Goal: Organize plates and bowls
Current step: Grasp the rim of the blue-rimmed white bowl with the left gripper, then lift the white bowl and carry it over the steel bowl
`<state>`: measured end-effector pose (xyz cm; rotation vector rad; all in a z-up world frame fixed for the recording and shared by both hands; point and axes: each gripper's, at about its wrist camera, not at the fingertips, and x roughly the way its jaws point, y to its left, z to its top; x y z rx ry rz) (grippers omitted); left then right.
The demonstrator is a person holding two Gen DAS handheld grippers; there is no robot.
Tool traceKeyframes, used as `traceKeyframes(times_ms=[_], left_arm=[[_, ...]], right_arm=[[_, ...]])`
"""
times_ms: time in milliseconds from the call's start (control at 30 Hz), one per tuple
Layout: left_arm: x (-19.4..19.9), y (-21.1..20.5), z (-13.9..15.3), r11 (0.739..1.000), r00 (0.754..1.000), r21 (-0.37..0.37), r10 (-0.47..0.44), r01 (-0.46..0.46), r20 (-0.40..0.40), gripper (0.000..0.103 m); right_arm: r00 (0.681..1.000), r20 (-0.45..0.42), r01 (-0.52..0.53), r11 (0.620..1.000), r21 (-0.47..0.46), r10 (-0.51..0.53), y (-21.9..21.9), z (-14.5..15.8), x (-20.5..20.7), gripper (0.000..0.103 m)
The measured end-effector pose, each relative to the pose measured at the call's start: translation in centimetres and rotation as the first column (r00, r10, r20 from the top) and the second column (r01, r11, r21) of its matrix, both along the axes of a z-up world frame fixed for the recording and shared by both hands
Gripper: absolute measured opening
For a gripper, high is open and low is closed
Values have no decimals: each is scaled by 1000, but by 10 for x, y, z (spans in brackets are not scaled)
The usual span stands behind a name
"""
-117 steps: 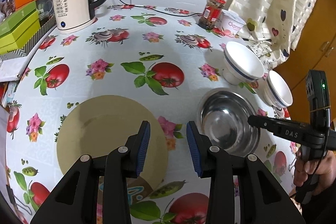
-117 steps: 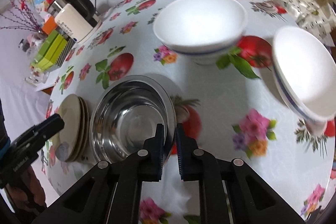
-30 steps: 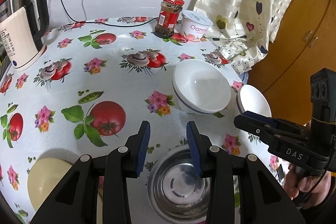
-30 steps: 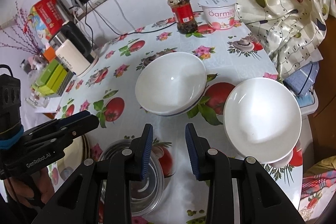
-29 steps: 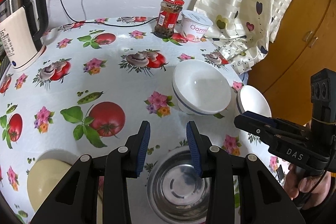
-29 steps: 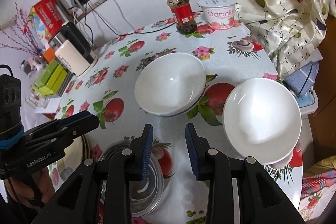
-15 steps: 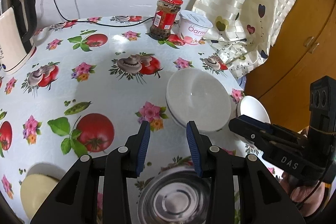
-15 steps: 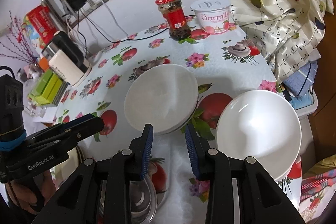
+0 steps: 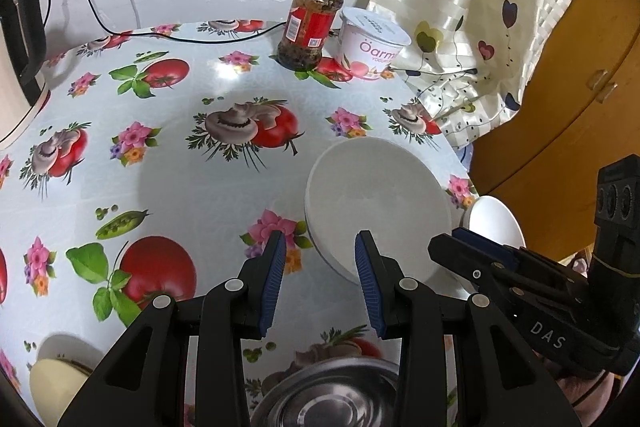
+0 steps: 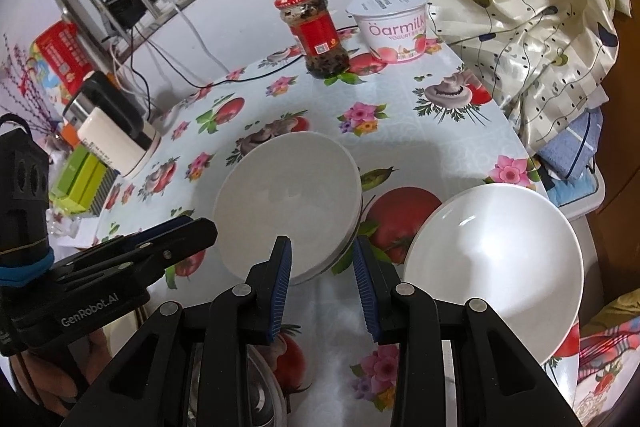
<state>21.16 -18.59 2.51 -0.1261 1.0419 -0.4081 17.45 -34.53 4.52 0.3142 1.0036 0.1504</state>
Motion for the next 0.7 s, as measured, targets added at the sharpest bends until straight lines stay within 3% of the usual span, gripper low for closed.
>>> traceKeyframes(times_ms=[400, 533, 600, 700], left_arm=[[13, -4, -14, 1000, 1000, -10, -2, 2, -29, 37], [16, -6, -17, 1000, 999, -7, -13, 13, -31, 30], [17, -8, -18, 1000, 999, -4, -21, 21, -30, 19], [17, -10, -18, 1000, 999, 5, -27, 27, -26, 19]], right_arm=[[1000, -24, 11, 1000, 19, -10, -4, -13, 13, 31], [999, -34, 15, 999, 30, -14, -5, -17, 16, 27], [999, -37, 17, 999, 30, -15, -6, -19, 18, 26], [999, -35, 16, 1000, 24, -15, -6, -20, 19, 24]])
